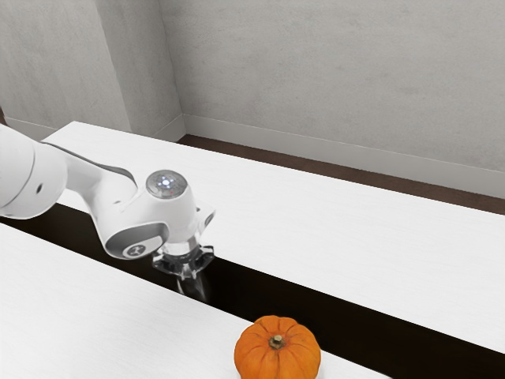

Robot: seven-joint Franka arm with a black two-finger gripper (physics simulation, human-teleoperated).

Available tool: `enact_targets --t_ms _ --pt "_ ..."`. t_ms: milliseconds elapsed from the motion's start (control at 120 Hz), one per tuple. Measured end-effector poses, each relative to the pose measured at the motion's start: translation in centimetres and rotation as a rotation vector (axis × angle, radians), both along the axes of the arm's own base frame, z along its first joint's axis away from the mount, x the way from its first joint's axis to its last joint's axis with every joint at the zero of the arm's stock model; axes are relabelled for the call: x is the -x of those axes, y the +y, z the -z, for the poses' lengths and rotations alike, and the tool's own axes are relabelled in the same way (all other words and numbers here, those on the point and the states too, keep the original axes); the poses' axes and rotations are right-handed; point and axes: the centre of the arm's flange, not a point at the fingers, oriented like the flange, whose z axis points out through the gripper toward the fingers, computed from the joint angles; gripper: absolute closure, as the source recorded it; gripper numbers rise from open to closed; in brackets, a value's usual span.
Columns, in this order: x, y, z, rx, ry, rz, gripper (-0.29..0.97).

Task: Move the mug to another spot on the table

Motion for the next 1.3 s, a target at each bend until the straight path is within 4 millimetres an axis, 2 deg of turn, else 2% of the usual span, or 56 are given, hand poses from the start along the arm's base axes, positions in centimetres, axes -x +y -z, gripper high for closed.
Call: enact_targets --t_ms 142,275,333,442,508,600,700,733,783,817,908,992,1033,1108,1150,1192,1300 --pt "-0.1 -0.1 -0.1 0.018 -0.015 -0.034 0.37" --pt "-0.2 -0.1 -0.2 0.028 -0.026 -0.06 0.2" --pt "-0.2 -0.1 -0.4 0.031 -0.031 -0.07 0.15" --pt "-0.1 0.0 -2.4 0.024 -0.051 -0.093 0.09" --pt "0.1 -0.1 -2.9 0.016 -0.045 -0.105 0.07" --pt "0.5 -0.4 -3.2 0.006 -0.028 -0.121 0.04" --pt "0.8 -1.4 -4.9 0.02 -0.013 -0.159 0.03" --pt "0.4 -1.9 -6.3 0.035 -0.015 -0.181 0.02" --pt "-0.9 -2.7 -9.7 0.064 -0.029 -0.22 0.02" --pt "-2.0 -3.3 -12.6 0.086 -0.039 -0.245 0.02" --pt "-5.0 -5.0 -22.1 0.151 -0.067 -0.286 0.01" --pt "-7.4 -6.3 -28.3 0.232 -0.03 -0.273 0.01" --pt "-8.6 -4.5 -30.1 0.253 -0.001 -0.269 0.01" --pt "-10.1 4.0 -30.4 0.263 0.065 -0.296 0.0" --pt "-10.4 7.0 -29.9 0.277 0.107 -0.28 0.0" --pt "-10.6 7.6 -29.3 0.284 0.143 -0.225 0.0" --pt "-11.0 6.7 -28.6 0.272 0.191 -0.051 0.0"
